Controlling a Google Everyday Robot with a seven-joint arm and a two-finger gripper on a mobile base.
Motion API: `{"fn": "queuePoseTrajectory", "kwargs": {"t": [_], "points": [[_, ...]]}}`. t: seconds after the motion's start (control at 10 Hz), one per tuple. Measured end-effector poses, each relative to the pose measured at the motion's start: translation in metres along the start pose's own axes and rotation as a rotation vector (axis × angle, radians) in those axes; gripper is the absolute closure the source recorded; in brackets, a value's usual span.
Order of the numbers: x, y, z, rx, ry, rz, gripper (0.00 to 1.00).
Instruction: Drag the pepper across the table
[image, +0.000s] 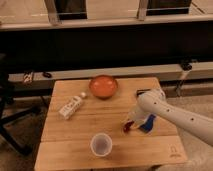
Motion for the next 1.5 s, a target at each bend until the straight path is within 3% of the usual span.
{"fn": "queuePoseTrajectory", "kwargs": {"t": [0.2, 0.3, 0.6, 1.0, 1.5], "points": [[-0.001, -0.001, 0.0, -0.011, 0.003, -0.001, 1.0], [-0.005, -0.007, 0.001, -0.036, 0.007, -0.002, 1.0], [-0.028, -0.039, 0.002, -0.086, 0.018, -0.005, 1.0], [-0.037, -0.051, -0.007, -0.11, 0.039, -0.017, 1.0], [-0.032, -0.034, -0.018, -0.133, 0.064, 0.007, 1.0]]}}
